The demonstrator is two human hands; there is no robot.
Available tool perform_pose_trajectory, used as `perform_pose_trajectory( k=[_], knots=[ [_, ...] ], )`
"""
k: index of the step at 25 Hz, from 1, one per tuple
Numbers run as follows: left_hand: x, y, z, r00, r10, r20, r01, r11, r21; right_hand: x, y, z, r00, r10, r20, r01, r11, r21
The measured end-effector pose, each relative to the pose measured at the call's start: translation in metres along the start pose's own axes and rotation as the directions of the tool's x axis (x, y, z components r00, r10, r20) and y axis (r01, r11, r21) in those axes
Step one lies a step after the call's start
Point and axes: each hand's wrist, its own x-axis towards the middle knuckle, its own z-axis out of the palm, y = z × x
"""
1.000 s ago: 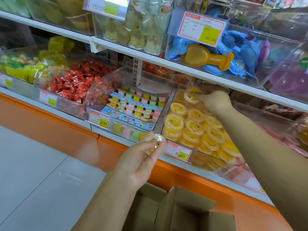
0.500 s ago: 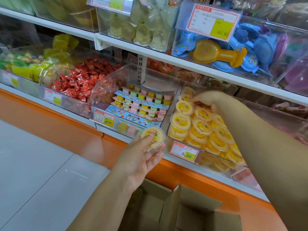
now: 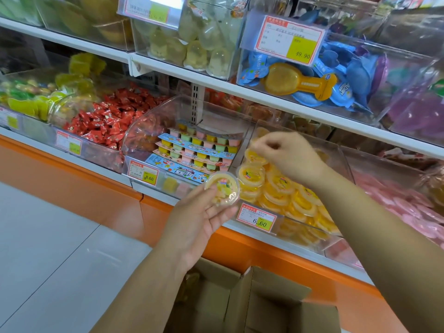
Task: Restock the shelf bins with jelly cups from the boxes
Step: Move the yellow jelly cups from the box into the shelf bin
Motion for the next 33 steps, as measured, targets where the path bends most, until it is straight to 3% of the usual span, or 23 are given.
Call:
perform_pose_trajectory(
  k=[2,4,6,8,10,13,14,17,18,25,28,31,33],
  knots=[
    [0.000,-0.001,0.005,0.998,0.047,0.045,-0.050,0.997,0.056,-0.019,-0.012,0.002,0.970,-0.040,0.240,0.020,0.996,0.085],
    [0.000,-0.003,0.010,0.992,0.074,0.097,-0.083,0.992,0.090,-0.026,-0.014,0.005,0.951,-0.048,0.306,-0.011,0.982,0.189],
    [0.000,-0.005,0.012,0.987,0.088,0.133,-0.102,0.990,0.097,-0.024,-0.007,0.008,0.975,-0.032,0.222,-0.030,0.963,0.269],
    [0.001,-0.006,0.010,0.990,0.088,0.112,-0.099,0.991,0.089,-0.009,0.013,0.003,0.994,0.104,-0.023,-0.090,0.935,0.342],
    [0.005,-0.006,0.005,0.996,0.080,0.046,-0.085,0.992,0.098,0.017,0.045,-0.010,0.922,0.324,-0.213,-0.246,0.914,0.322],
    [0.009,-0.003,-0.002,0.996,0.071,-0.051,-0.065,0.991,0.114,0.044,0.078,-0.021,0.858,0.487,-0.163,-0.504,0.859,-0.084],
    [0.010,-0.003,-0.003,0.995,0.069,-0.067,-0.060,0.991,0.122,0.049,0.083,-0.019,0.847,0.511,-0.144,-0.526,0.845,-0.098],
    [0.012,-0.004,-0.002,0.994,0.044,-0.097,-0.030,0.990,0.139,0.057,0.089,-0.010,0.808,0.588,-0.044,-0.577,0.804,0.145],
    [0.012,-0.005,-0.002,0.994,0.030,-0.101,-0.016,0.989,0.144,0.058,0.092,-0.007,0.798,0.602,-0.017,-0.593,0.790,0.156],
    [0.011,-0.004,-0.003,0.991,-0.032,-0.129,0.055,0.982,0.179,0.059,0.095,-0.010,0.840,0.541,0.030,-0.526,0.827,-0.199],
    [0.007,-0.004,-0.006,0.988,-0.067,-0.139,0.092,0.978,0.186,0.053,0.093,-0.013,0.852,0.523,0.025,-0.500,0.828,-0.254],
    [0.002,-0.007,-0.014,0.982,-0.094,-0.164,0.132,0.963,0.235,0.030,0.083,-0.018,0.887,0.444,-0.125,-0.461,0.839,-0.288],
    [-0.002,-0.014,-0.024,0.974,-0.108,-0.201,0.167,0.938,0.305,-0.006,0.075,-0.016,0.885,0.312,-0.345,-0.365,0.926,-0.099]
  ],
)
